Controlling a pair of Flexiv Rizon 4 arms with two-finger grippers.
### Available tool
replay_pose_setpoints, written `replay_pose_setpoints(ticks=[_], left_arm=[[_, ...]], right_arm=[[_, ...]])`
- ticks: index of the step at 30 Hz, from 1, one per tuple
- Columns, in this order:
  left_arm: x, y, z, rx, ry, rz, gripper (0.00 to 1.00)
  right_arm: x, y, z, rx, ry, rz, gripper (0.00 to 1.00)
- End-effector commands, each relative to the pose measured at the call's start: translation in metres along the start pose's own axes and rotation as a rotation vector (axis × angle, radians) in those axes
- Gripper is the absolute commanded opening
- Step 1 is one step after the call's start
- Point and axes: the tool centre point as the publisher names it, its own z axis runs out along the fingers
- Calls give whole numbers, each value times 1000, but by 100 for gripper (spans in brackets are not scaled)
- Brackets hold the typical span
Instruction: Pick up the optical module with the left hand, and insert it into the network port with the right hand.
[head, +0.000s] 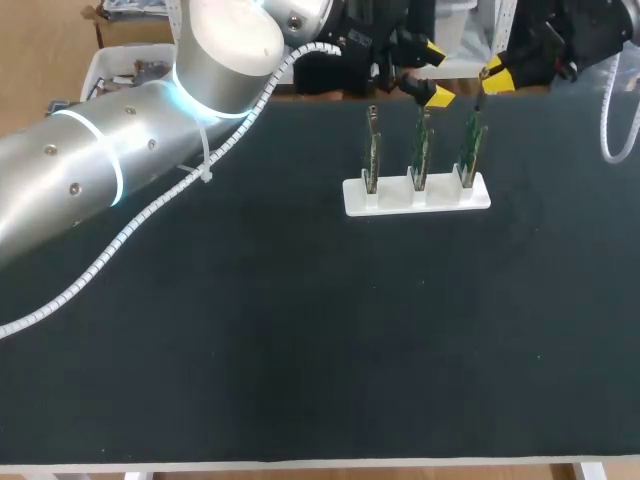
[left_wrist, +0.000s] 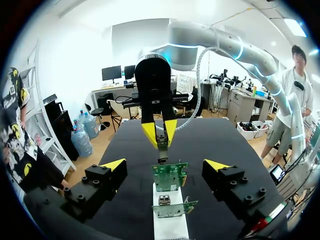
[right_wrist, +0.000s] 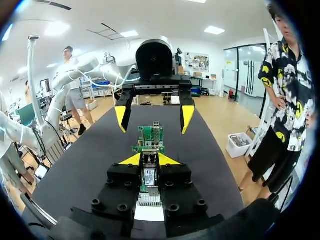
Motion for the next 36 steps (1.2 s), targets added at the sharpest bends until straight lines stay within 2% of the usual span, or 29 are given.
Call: replay_pose_setpoints(ticks=[1,13,36], left_arm=[[1,-2,0,-6,-1,1,100],[1,-2,0,-6,-1,1,100],[1,-2,0,-6,-1,1,100]], right_arm=[[11,-7,2,-315,2,-6,0],[16,-12,1,-289,5,-1,0],[5,-15,-1,-286,26,-31,0]])
